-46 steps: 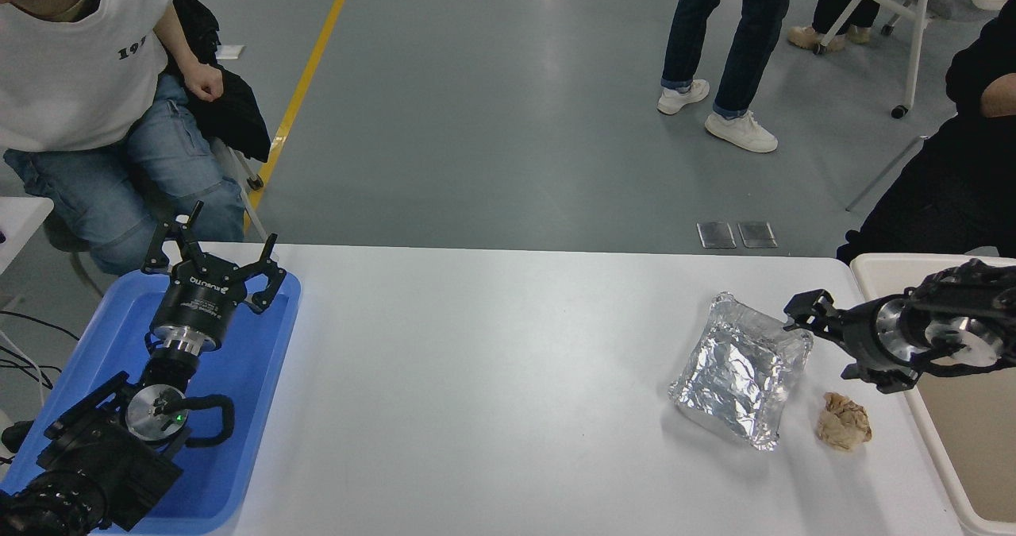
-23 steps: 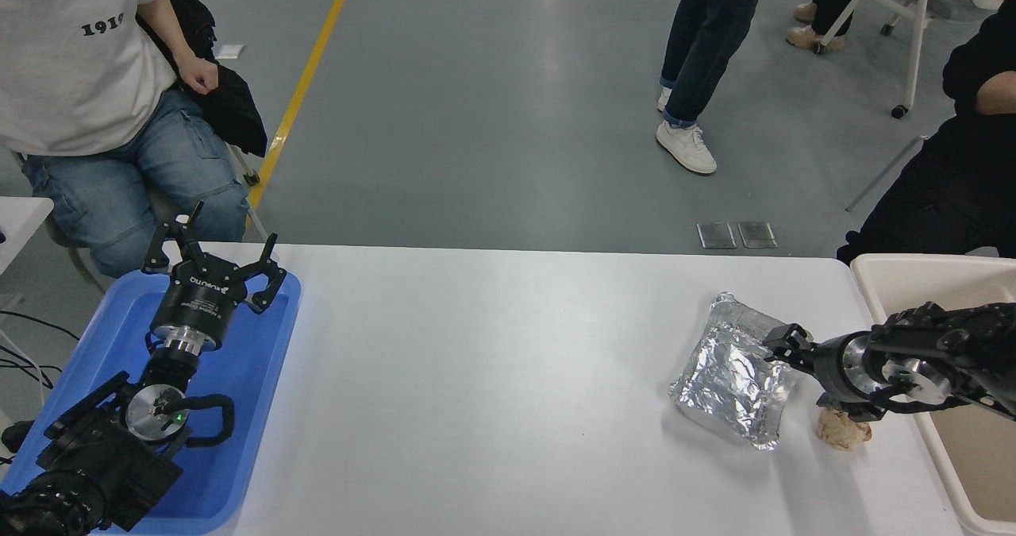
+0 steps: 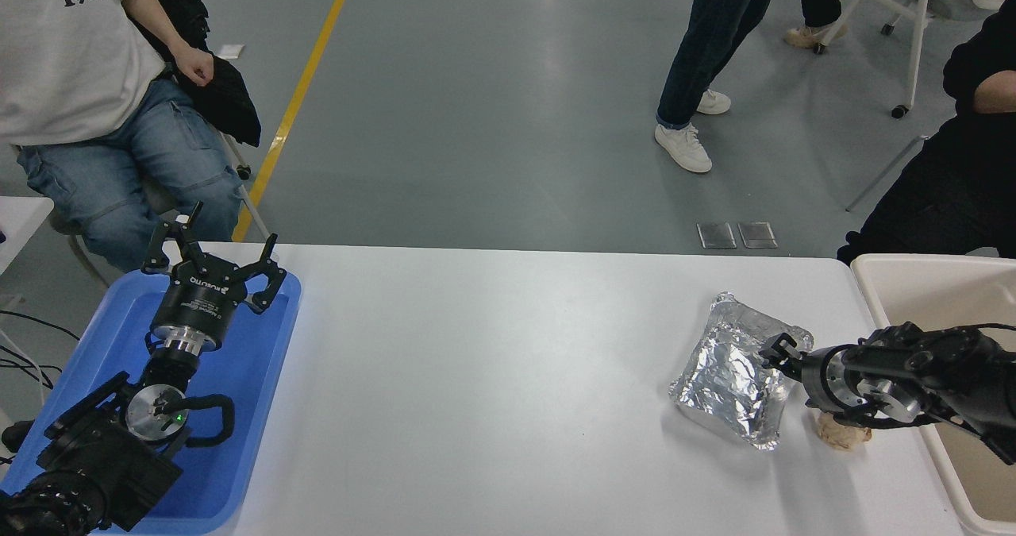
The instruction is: Pick up foil plate and place in dustbin
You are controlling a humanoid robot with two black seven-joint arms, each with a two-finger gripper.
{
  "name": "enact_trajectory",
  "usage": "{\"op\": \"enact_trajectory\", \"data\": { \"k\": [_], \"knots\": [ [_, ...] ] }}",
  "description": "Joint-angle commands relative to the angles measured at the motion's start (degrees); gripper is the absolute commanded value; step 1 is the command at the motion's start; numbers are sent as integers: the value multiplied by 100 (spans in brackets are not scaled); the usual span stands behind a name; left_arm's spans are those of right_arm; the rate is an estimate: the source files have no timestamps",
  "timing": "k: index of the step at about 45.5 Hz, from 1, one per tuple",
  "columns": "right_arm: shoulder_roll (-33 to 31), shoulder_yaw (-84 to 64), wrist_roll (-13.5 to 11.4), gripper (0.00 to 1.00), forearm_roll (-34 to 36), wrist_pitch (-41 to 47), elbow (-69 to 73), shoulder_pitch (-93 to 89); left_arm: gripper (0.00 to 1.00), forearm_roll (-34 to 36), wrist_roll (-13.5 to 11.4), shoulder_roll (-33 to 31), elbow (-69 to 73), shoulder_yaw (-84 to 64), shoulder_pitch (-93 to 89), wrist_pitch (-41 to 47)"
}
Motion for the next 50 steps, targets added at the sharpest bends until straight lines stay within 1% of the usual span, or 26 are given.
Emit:
{"op": "enact_trajectory", "data": {
  "k": [1, 7, 11, 12, 23, 29, 33, 38, 43, 50],
  "knots": [
    [58, 20, -5, 30, -4, -90, -66, -124, 100, 0, 0, 0, 0, 0, 0, 0],
    [58, 20, -5, 20, 5, -81, -66, -124, 100, 0, 0, 0, 0, 0, 0, 0],
    [58, 20, -5, 3, 5, -64, -48, -124, 100, 0, 0, 0, 0, 0, 0, 0],
    [58, 20, 4, 0, 5, -55, -40, -124, 100, 0, 0, 0, 0, 0, 0, 0],
    [40, 12, -5, 0, 5, -29, -4, -36, 100, 0, 0, 0, 0, 0, 0, 0],
    [-56, -102, -5, 0, -4, -2, 127, 315, 100, 0, 0, 0, -8, 0, 0, 0],
    [-311, -208, -14, 0, -39, 42, 347, 631, 100, 0, 0, 0, 0, 0, 0, 0],
    [-645, -296, -58, 0, -144, 305, 628, 1123, 100, 0, 0, 0, 0, 0, 0, 0],
    [-1005, -515, -75, 0, -285, 682, 909, 1773, 100, 0, 0, 0, 0, 0, 0, 0],
    [-1427, -1086, -84, 0, -320, 1429, 1287, 2933, 100, 0, 0, 0, 0, 0, 0, 0]
  ]
}}
